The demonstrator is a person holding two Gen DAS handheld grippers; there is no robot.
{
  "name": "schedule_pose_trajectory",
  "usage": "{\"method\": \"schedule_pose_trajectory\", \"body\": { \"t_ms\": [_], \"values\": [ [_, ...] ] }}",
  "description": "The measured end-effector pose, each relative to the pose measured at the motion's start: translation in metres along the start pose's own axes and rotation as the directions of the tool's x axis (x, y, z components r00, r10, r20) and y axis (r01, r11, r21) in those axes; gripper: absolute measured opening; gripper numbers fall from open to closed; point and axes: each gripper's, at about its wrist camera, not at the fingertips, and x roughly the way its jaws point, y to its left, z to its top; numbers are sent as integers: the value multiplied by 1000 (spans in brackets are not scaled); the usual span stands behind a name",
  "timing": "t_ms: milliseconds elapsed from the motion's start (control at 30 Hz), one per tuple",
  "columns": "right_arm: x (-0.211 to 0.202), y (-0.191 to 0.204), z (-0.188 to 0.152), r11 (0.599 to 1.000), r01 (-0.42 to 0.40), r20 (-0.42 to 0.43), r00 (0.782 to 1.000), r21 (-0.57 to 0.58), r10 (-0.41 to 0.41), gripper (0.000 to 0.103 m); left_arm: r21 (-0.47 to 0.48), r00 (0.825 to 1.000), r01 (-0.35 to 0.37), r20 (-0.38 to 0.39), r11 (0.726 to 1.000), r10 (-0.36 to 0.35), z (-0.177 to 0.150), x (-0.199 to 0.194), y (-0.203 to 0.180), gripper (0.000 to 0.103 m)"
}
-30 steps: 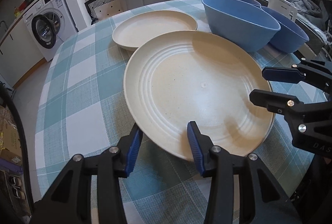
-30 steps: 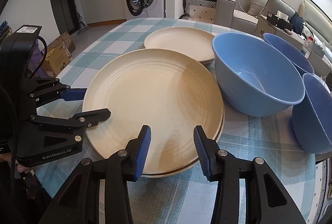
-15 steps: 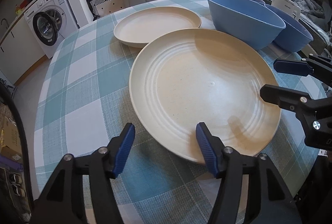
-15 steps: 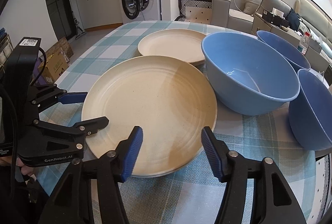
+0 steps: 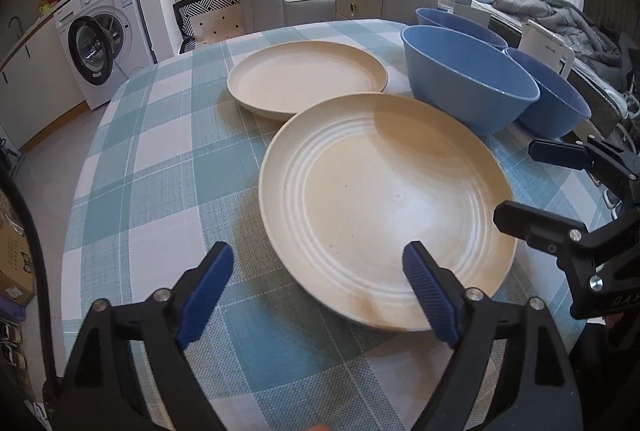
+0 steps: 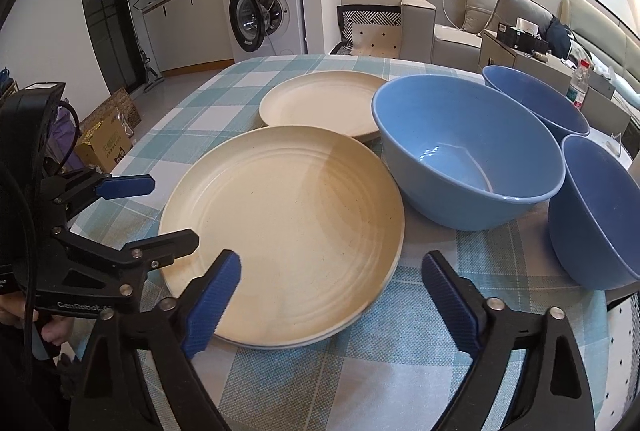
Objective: Organize plates and bowls
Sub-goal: 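Open both tools to release the cream plate onto the tablecloth, then pull both tools back from the placed cream plate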
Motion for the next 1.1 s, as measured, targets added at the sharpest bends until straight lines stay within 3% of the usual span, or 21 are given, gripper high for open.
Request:
{"method": "schedule_pose_trajectory", "body": {
  "t_ms": [367, 667, 900, 1100],
  "values": [
    [-12, -7, 4, 1000, 3, 68, 998, 21, -4, 102, -34, 999, -2, 36, 999, 4, 6, -7, 4, 103],
    [-21, -10, 16, 1000, -8, 93, 996, 19, 6, 102, -68, 999, -7, 48, 998, 10, 9, -9, 10, 103],
    [-26, -12, 28, 1000, -18, 105, 994, 0, 18, 102, -169, 998, 16, 68, 985, -4, 11, -14, 28, 103],
    [-29, -18, 41, 999, -44, 139, 989, 10, 43, 102, -217, 998, -26, 57, 976, 40, 20, -12, 42, 103]
  ]
}}
